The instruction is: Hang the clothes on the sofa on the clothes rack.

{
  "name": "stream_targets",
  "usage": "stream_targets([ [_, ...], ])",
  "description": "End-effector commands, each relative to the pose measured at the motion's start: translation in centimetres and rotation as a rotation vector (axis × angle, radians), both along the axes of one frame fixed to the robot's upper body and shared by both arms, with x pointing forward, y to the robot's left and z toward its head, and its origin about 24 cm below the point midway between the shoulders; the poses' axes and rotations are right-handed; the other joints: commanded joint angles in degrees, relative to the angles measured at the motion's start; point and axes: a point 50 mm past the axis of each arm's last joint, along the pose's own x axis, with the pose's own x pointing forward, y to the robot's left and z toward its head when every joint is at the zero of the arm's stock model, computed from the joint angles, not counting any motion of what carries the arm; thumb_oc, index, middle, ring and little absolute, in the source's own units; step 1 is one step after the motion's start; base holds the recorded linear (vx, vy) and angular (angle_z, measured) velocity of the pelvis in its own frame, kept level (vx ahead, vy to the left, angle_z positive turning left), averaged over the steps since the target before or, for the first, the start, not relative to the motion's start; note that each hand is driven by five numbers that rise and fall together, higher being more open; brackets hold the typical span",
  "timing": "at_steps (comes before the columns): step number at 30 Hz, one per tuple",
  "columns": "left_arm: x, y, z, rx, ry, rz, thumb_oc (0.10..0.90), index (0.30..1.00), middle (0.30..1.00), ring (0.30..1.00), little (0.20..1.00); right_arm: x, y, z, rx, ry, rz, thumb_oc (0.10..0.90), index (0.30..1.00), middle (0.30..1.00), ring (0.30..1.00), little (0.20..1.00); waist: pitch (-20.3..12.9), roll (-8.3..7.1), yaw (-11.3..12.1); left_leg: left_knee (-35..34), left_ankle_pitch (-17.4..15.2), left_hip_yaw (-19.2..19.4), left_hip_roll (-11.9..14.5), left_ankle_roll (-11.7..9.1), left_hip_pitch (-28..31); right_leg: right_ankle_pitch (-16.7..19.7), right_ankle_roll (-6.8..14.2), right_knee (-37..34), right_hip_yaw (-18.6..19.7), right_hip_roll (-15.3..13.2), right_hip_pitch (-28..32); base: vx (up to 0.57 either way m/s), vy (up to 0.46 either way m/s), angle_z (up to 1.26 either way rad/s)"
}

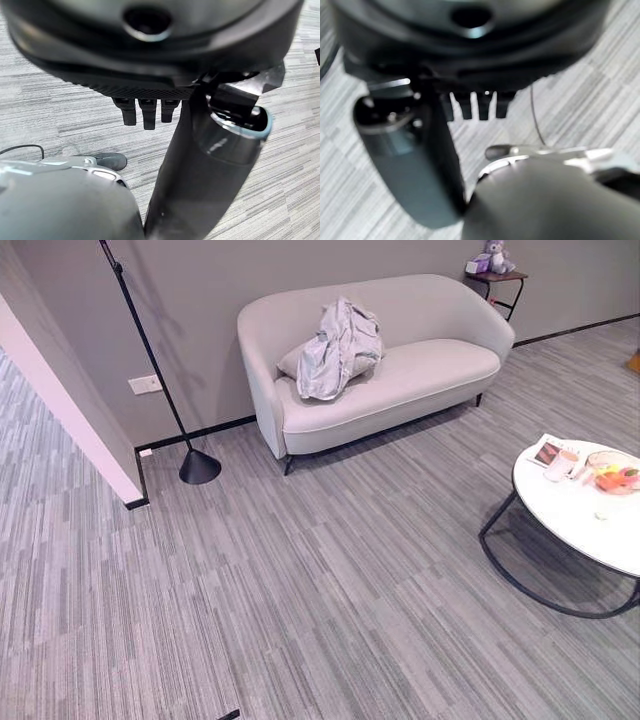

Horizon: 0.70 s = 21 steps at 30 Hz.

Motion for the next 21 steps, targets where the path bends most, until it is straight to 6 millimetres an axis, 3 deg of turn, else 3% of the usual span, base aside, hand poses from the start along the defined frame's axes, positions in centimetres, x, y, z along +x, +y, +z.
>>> stream_targets([
  [1,0.8,-3.1,-0.3,-0.059,-0.02,-0.076,0.8,0.9,0.9,0.9,0.9,0.1,2.3,-0.4,0.076,0.033,0.048,0.8,0.9,0.9,0.9,0.9,0.2,-1.38,-0.5,-3.3,-1.4,-4.9,-1.0,-0.7,-0.3,6.3,6.1,-1.3,-2.5,-8.7,-0.5,-0.02,0.04,-0.01],
  [5,1.4,-2.8,-0.2,-0.055,-0.031,-0.076,0.8,0.9,0.9,0.9,0.9,0.7,2.3,-0.3,0.088,0.015,0.044,0.8,0.9,0.9,0.9,0.9,1.9,-0.8,-0.1,-3.3,-2.3,-4.1,-0.9,0.1,1.1,4.9,6.4,6.8,-3.1,-9.8,-3.3,-0.01,0.062,-0.06],
  [9,1.5,-2.3,-0.1,-0.055,-0.027,-0.048,0.8,0.9,0.9,0.9,0.9,1.0,2.2,-0.3,0.105,-0.002,-0.021,0.8,0.9,0.9,0.9,0.9,2.9,-0.12,0.4,-3.3,-3.8,-2.8,-0.9,0.7,3.7,6.3,7.4,15.9,-7.9,-13.6,-6.5,0.09,0.046,-0.3],
  [10,1.6,-2.1,-0.1,-0.056,-0.026,-0.039,0.8,0.9,0.9,0.9,0.9,1.3,2.1,-0.2,0.104,-0.013,-0.035,0.8,0.9,0.9,0.9,0.9,2.9,-0.16,0.6,-3.3,-4.2,-2.5,-0.9,0.6,4.1,7.0,7.5,15.0,-9.3,-14.4,-6.5,0.16,-0.038,-0.27],
  [13,1.4,-1.9,-0.1,-0.055,-0.017,-0.037,0.8,0.9,0.9,0.9,0.9,1.5,1.9,-0.2,0.106,-0.021,-0.062,0.8,0.9,0.9,0.9,0.9,2.5,-0.02,0.7,-3.3,-6.2,-3.1,0.2,-0.6,5.4,7.4,8.4,8.1,-9.0,-14.3,-6.6,0.22,-0.158,-0.19],
  [14,1.5,-1.9,-0.1,-0.051,-0.015,-0.039,0.8,0.9,0.9,0.9,0.9,1.7,1.8,-0.1,0.111,-0.026,-0.096,0.8,0.9,0.9,0.9,0.9,2.8,-0.75,0.1,-3.3,-6.0,-3.0,0.5,-1.5,5.8,11.6,8.7,1.2,-7.3,-15.7,-8.8,0.28,-0.266,-0.04],
  [15,1.6,-1.9,-0.1,-0.052,-0.015,-0.041,0.8,0.9,0.9,0.9,0.9,1.6,1.8,-0.1,0.116,-0.025,-0.116,0.8,0.9,0.9,0.9,0.9,2.8,-0.73,-0.1,-3.3,-6.6,-3.4,0.9,-2.1,6.7,13.3,9.5,-1.6,-6.4,-16.7,-9.7,0.22,-0.205,-0.1],
  [16,1.6,-1.9,-0.1,-0.052,-0.015,-0.041,0.8,0.9,0.9,0.9,0.9,1.6,1.8,-0.1,0.116,-0.025,-0.116,0.8,0.9,0.9,0.9,0.9,2.9,-0.68,0.0,-3.3,-6.6,-3.3,1.0,-2.1,6.8,13.4,9.5,-1.8,-6.4,-16.6,-9.6,0.25,-0.149,-0.08],
  [19,1.4,-1.7,-0.1,-0.046,-0.011,-0.037,0.8,0.9,0.9,0.9,0.9,1.0,2.0,-0.2,0.13,-0.008,-0.132,0.8,0.9,0.9,0.9,0.9,2.5,-0.4,-0.2,-3.3,-9.1,-4.4,2.6,-3.7,10.0,15.9,12.0,-5.5,-5.3,-20.0,-12.2,0.35,-0.161,0.1],
  [21,1.2,-1.5,-0.1,-0.042,-0.001,-0.042,0.8,0.9,0.9,0.9,0.9,0.5,2.0,-0.3,0.135,0.008,-0.132,0.8,0.9,0.9,0.9,0.9,1.9,-1.02,-0.4,-3.3,-9.7,-4.2,3.2,-4.7,12.3,19.1,12.4,-5.3,-6.7,-21.5,-12.9,0.46,-0.24,0.09],
])
